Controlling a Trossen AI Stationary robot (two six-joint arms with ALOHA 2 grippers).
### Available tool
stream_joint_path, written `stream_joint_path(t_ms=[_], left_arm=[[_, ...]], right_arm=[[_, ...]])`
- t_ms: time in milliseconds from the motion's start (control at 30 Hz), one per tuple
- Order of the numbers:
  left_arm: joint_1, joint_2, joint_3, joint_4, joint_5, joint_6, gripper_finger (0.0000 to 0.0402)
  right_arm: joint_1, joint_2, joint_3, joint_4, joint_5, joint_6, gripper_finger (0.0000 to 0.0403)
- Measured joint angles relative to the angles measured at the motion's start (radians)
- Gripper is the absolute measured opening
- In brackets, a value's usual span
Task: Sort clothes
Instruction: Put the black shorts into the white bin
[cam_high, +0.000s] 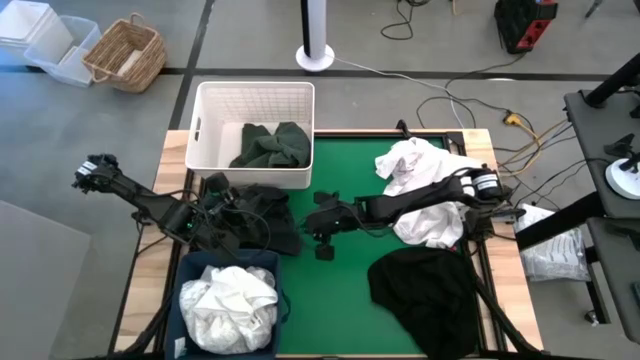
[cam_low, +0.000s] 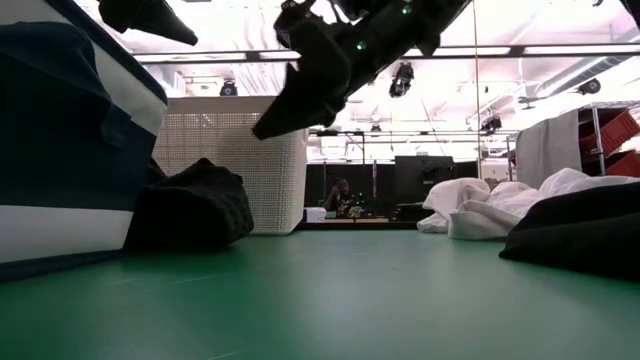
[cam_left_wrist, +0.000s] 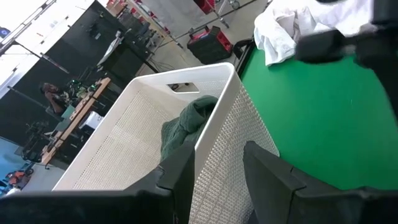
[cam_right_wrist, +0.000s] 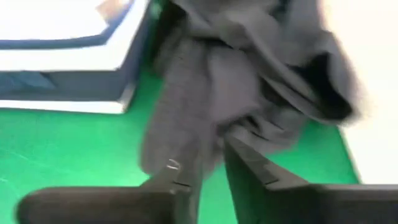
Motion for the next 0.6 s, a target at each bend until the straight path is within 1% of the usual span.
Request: stream_joint_path(t_ms=[67, 200, 300, 367, 500, 600], left_arm=[[0.000, 0.000, 0.000, -0.001, 0.001, 0.000, 0.0117], [0.000, 0.000, 0.000, -0.001, 0.001, 0.002, 0.0117], [0.000, 0.000, 0.000, 0.000, 0.002, 0.003, 0.0117], [0.000, 0.000, 0.000, 0.000, 0.002, 0.003, 0.0117], [0.000, 0.002, 0.000, 0.000, 0.003, 0.004, 0.0117], [0.000, 0.004, 0.000, 0.000, 0.003, 0.004, 0.0117]], right_arm=[[-0.004, 0.021, 0.000, 0.026, -0.033, 0.004, 0.0091], [-0.019, 0.072, 0.000, 0.077, -0.028, 0.041, 0.0163], [-0.025, 0.129, 0.000, 0.185, -0.023, 0.069, 0.0215], [-0.024, 0.173, 0.008, 0.235, -0.033, 0.071, 0.0243], [-0.027, 0.254, 0.057, 0.255, -0.056, 0.111, 0.0278], [-0.029, 0.299, 0.094, 0.256, -0.058, 0.111, 0.0281]])
